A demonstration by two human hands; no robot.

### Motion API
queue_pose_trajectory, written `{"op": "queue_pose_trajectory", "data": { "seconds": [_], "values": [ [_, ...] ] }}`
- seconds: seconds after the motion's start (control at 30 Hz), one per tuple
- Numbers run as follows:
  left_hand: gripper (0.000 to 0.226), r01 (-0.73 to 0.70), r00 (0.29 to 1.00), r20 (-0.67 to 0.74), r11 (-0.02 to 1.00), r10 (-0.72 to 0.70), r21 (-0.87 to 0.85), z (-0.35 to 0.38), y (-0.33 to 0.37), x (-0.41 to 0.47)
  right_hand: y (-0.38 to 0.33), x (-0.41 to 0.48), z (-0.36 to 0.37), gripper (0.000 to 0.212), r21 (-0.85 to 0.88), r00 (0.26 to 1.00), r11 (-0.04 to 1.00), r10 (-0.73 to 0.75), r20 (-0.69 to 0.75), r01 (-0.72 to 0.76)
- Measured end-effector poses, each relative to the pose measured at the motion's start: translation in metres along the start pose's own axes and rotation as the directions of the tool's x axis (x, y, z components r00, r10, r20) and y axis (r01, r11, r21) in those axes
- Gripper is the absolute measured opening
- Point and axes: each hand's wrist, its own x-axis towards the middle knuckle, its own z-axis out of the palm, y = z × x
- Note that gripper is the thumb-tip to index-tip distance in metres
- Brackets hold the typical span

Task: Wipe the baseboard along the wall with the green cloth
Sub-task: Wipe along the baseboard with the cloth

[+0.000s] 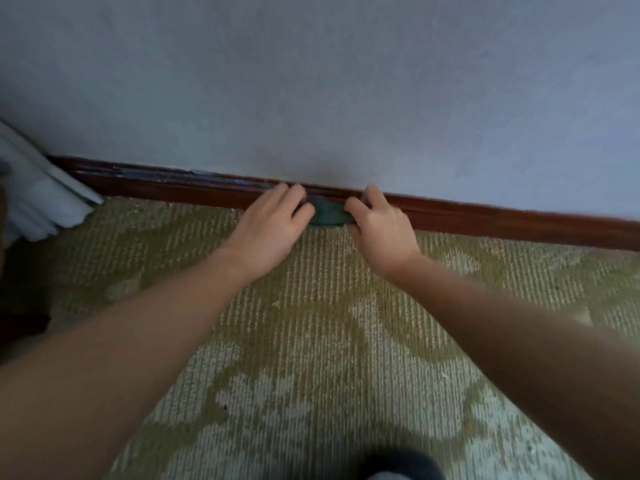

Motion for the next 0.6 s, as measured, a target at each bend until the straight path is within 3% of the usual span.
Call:
{"op": "queue_pose_trajectory", "data": {
  "seconds": [0.2, 0.33, 0.4, 0.53, 0.6],
  "values": [
    [0.024, 0.039, 0.999, -0.038, 0.999, -0.038, 0.022, 0.016, -0.004, 0.016, 0.018, 0.012, 0.011, 0.022, 0.103, 0.992, 0.993, -0.045, -0.115, 0.057],
    [0.014, 0.06, 0.998, 0.031, 0.998, -0.061, 0.028, 0.014, 0.001, 0.028, 0.03, 0.022, 0.009, 0.022, 0.103, 0.987, 0.988, -0.104, -0.119, 0.116],
    [0.024, 0.074, 0.997, 0.026, 0.997, -0.075, 0.036, 0.014, 0.001, 0.03, 0.033, 0.023, 0.01, 0.024, 0.108, 0.985, 0.985, -0.124, -0.121, 0.137],
    [0.003, 0.085, 0.996, 0.008, 0.995, -0.085, 0.042, 0.003, 0.003, 0.026, 0.031, 0.022, 0.011, 0.028, 0.107, 0.974, 0.979, -0.155, -0.165, 0.174],
    [0.007, 0.083, 0.996, 0.012, 0.996, -0.084, 0.019, 0.003, 0.003, 0.023, 0.03, 0.02, 0.013, 0.029, 0.112, 0.976, 0.982, -0.128, -0.176, 0.15]
  ]
}}
